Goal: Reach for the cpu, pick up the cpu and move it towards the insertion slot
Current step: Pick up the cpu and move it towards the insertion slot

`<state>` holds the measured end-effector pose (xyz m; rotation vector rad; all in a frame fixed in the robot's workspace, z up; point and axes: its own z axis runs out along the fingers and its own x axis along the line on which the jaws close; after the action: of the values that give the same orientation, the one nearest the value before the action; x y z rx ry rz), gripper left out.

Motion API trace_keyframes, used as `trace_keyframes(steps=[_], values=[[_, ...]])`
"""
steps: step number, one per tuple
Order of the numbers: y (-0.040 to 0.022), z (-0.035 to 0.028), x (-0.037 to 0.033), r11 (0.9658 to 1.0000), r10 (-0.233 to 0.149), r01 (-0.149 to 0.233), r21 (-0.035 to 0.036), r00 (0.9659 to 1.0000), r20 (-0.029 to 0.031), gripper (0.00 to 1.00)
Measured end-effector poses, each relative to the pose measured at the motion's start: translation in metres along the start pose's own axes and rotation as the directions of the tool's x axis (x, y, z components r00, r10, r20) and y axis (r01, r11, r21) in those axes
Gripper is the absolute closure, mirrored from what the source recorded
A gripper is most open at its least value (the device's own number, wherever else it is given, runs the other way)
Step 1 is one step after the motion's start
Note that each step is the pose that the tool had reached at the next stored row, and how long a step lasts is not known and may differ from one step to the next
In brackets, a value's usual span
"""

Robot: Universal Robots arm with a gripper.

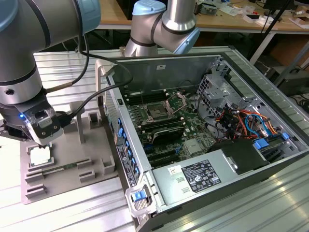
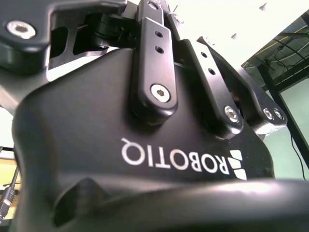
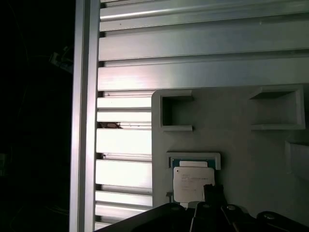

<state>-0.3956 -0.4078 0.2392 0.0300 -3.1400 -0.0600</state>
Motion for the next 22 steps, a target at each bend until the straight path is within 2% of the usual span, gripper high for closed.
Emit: trace_keyframes(steps=[13, 22], values=[[-0.0009, 0.0031, 0.0052, 1.0000, 0.000, 0.000, 0.0000, 1.0000, 0.0000, 0.89], [-0.0042, 0.0063, 0.0076, 1.0000, 0.000, 0.000, 0.0000, 1.0000, 0.0000, 0.89]])
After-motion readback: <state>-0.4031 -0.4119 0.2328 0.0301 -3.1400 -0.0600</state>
